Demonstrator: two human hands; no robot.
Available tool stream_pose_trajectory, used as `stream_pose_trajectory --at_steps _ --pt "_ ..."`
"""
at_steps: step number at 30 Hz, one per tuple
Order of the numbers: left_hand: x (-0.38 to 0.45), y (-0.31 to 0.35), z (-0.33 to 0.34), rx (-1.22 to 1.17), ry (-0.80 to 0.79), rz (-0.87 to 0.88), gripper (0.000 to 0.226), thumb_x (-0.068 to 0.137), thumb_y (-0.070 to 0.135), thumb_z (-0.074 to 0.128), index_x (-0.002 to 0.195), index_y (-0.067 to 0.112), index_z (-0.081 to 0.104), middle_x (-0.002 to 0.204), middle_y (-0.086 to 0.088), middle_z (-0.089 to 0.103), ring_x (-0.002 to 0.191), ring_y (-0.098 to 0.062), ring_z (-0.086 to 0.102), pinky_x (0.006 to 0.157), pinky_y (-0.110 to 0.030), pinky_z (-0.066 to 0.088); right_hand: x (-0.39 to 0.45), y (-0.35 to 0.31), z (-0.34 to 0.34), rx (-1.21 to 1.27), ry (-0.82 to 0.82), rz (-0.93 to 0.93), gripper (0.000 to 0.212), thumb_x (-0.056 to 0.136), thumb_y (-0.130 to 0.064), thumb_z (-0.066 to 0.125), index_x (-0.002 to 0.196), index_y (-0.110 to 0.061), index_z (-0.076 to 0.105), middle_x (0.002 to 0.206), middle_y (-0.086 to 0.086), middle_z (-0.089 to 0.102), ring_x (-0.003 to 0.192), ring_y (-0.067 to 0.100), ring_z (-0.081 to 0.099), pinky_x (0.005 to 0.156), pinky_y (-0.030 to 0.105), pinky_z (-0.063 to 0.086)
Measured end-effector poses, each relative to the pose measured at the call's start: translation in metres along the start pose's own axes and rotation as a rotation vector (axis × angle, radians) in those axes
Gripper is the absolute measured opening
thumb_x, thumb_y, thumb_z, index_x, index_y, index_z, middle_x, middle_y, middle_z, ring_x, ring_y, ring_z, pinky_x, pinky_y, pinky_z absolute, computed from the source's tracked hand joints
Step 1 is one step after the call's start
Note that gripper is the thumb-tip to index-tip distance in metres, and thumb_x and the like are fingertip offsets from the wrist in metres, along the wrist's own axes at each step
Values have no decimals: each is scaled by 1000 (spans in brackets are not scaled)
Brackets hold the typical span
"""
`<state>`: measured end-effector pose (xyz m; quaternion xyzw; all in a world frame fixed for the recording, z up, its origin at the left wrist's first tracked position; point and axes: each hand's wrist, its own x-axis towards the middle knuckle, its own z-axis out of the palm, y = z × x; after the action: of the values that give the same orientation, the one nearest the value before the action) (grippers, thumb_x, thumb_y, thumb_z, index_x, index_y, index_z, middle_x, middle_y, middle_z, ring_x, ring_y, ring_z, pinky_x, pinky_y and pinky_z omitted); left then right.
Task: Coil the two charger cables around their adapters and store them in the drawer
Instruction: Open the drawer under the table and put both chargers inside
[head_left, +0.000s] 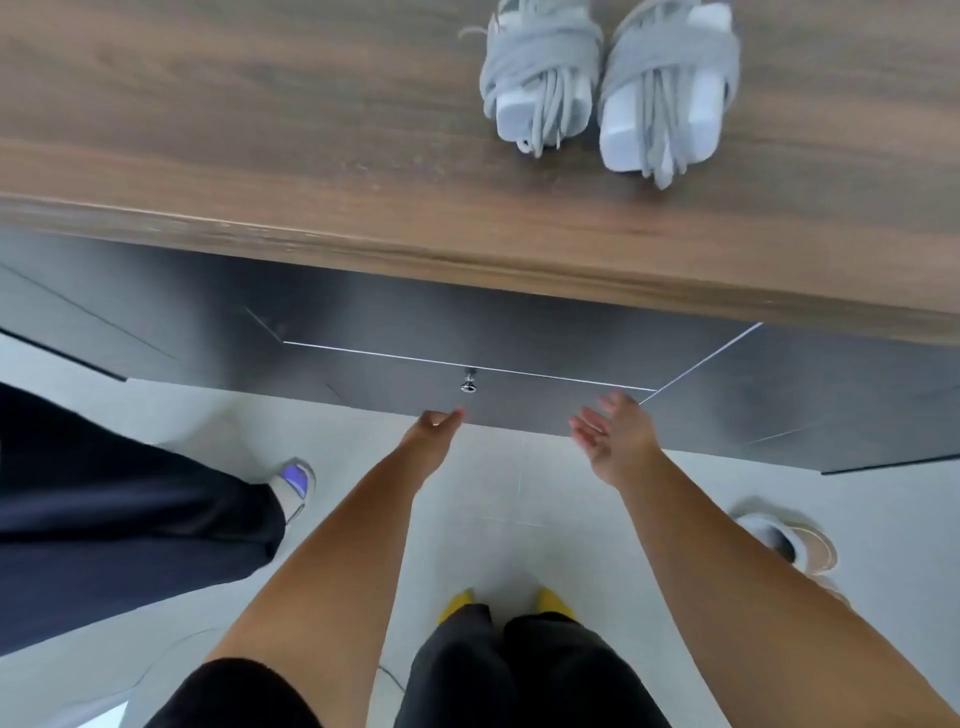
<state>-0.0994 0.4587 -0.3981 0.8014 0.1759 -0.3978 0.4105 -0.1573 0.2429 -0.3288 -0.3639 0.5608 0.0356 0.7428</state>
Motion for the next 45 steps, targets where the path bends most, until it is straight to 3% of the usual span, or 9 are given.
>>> stream_pose_trajectory --at_steps 3,7,9,14,20,26,34,39,45 --pt "36 3 16 23 57 -3 44 94 50 47 121 17 58 114 -17 62 107 -36 59 93 -38 48 29 -8 1 151 -106 -33 34 96 -53 43 116 -25 50 96 6 53 85 25 58 89 36 45" --pt "79 7 40 -36 118 -16 37 93 36 51 123 14 54 110 -9 60 101 -31 58 82 -31 46 59 -7 5 237 -186 -49 68 94 -58 43 148 -20 29 138 10 49 126 28 50 99 39 38" --pt "95 13 50 -198 133 2 18 92 27 52 105 15 56 82 -2 52 73 -24 49 63 -27 40 68 -4 5 295 -202 -37 74 93 -58 46 150 -17 25 141 13 46 126 28 51 98 40 40" --pt "123 17 64 -518 98 6 10 91 15 60 97 18 52 102 -6 55 91 -24 53 88 -36 47 80 -2 2 355 -221 -27 78 91 -58 50 150 -15 23 137 16 47 121 27 55 100 40 42" --pt "121 12 69 -813 -7 -25 8 99 25 53 93 20 51 78 -1 50 69 -12 50 67 -20 41 85 -5 -4 294 -233 -55 79 93 -56 48 151 -10 19 138 17 46 119 27 57 95 39 45" --pt "121 12 59 -499 18 25 21 99 39 45 83 25 46 85 6 50 85 -23 54 91 -44 46 84 -7 -6 215 -240 -76 78 93 -57 46 150 -9 22 137 16 48 116 25 59 94 40 46" --pt "93 -17 60 -8 70 -91 40 101 33 39 140 24 42 140 -4 46 110 -31 51 84 -35 48 74 -11 -8 129 -251 -68 80 94 -56 44 151 -5 20 143 15 45 120 27 56 93 39 47" --pt "67 -57 65 336 -68 -179 41 100 28 46 140 18 45 152 -8 33 139 -30 29 103 -44 38 62 -11 -13 37 -230 -67 73 94 -55 46 151 -14 25 149 8 42 126 27 51 88 36 47" --pt "15 -96 55 479 16 29 50 98 6 31 147 17 34 160 0 21 129 -29 43 94 -29 44 32 11 -32 -199 -159 -39 45 95 -36 56 137 -23 48 140 4 50 117 26 58 97 40 47"
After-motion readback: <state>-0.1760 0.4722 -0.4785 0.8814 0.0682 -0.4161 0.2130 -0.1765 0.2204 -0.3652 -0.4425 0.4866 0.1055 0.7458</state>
